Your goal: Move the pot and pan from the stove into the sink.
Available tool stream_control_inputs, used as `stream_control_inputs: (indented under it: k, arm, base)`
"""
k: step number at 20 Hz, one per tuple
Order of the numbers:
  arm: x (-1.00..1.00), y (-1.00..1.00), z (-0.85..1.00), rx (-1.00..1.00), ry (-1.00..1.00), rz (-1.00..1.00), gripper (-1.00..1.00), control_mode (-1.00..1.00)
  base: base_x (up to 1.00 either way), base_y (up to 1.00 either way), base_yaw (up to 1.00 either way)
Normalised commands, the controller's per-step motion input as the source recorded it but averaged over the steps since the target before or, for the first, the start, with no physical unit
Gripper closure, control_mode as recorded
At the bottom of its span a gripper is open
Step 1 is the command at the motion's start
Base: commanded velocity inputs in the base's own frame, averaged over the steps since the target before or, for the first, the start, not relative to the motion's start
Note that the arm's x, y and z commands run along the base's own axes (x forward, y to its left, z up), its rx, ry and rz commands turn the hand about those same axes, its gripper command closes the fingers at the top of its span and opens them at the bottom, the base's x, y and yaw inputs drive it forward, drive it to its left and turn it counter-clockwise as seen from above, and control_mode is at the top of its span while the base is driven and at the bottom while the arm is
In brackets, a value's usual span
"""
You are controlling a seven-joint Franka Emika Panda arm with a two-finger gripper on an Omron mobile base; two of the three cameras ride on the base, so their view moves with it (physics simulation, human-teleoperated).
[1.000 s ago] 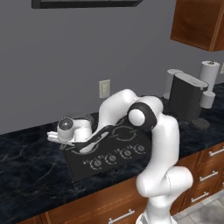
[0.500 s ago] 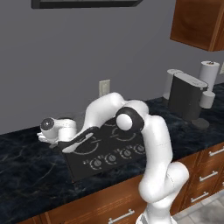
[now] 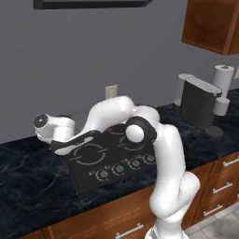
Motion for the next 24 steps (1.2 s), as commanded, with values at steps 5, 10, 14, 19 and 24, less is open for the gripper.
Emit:
stream_control_inputs:
  k: [5,10,14,19,24]
  arm:
    - [-0.3,-0.41,0.66,0.0,0.0,-0.2,1.0,-1.0]
    - [-0.4,-0.53,0.66,0.0,0.01,-0.22,1.0,-1.0]
    - [-0.48,-0.54,0.59,0.0,0.0,-0.2,1.0,-1.0]
    - [-0.65,-0.59,0.59,0.0,-0.02,-0.15,1.0,-1.0]
    - [-0.9,-0.69,0.38,0.01,-0.12,-0.04,1.0,-1.0]
  base:
    - [0.0,0.0,0.0]
    - [0.0,0.0,0.0]
    - [0.0,0.0,0.0]
    - [0.0,0.0,0.0]
    - [0.0,0.0,0.0]
